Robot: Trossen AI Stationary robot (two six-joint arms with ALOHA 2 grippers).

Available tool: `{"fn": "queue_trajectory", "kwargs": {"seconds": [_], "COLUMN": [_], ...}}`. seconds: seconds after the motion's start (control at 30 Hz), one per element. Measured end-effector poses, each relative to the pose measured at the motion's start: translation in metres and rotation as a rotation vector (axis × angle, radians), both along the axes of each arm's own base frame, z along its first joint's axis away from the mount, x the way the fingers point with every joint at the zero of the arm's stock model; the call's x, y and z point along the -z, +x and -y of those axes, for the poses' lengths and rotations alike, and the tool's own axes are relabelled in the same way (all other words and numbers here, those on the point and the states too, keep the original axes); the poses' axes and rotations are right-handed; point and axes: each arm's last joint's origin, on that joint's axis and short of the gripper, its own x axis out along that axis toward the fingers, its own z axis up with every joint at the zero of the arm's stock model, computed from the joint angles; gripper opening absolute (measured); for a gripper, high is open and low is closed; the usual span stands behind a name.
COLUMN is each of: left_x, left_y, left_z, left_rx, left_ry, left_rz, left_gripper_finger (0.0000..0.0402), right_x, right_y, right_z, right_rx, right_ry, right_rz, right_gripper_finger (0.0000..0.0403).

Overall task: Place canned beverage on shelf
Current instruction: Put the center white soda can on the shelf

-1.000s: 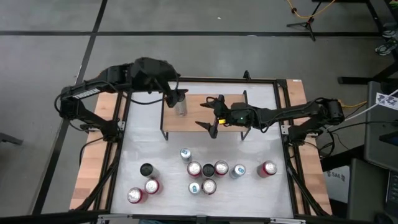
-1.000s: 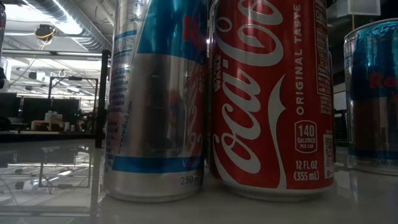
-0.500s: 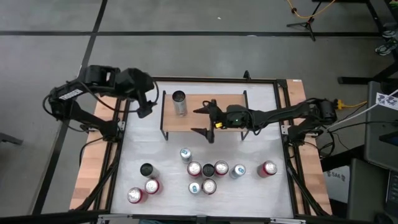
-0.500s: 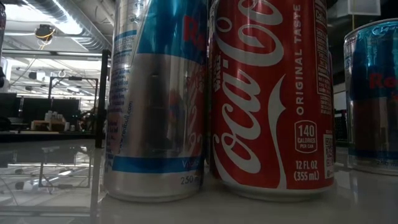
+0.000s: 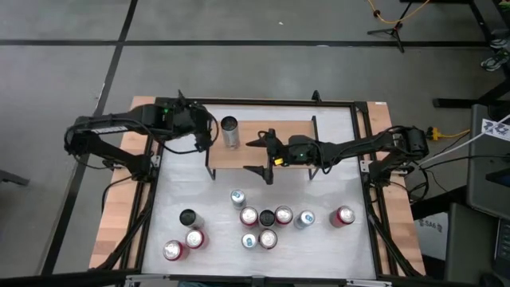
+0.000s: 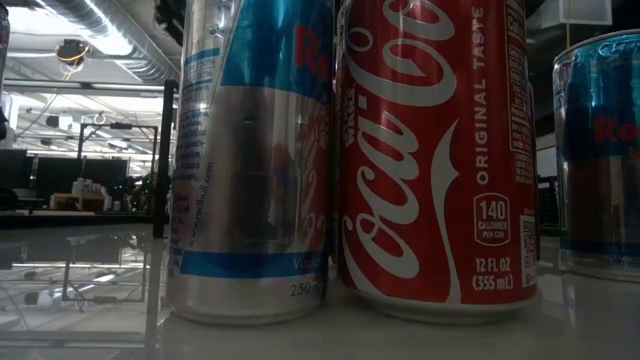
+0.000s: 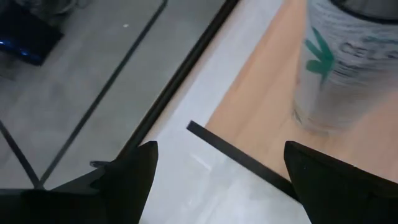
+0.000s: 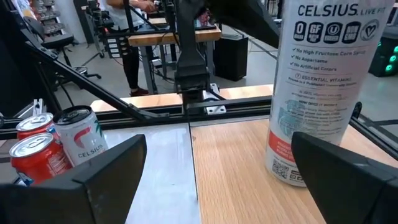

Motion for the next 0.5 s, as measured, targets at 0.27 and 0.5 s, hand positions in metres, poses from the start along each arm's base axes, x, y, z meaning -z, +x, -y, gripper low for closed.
{"fn": "queue_trajectory", "kwargs": {"seconds": [0.27,0.5], "left_x": [0.015,0.015], "left_y": [0.010,0.013], "left_z": [-0.002,-0.004], "left_rx": [-0.009,-0.017], "left_ry": [0.020,0.026], "left_rz": [0.056,0.092], "left_gripper_finger": [0.0341,0.0341], "right_x": [-0.002,0.005], "right_y": [0.004,0.008], "right_z": [0.000,0.000], "right_rx": [-0.002,0.008], "right_ry": [-0.021,-0.029], "right_rz": [0.075,0.070], "right_gripper_finger": [0.0392,0.0392]}}
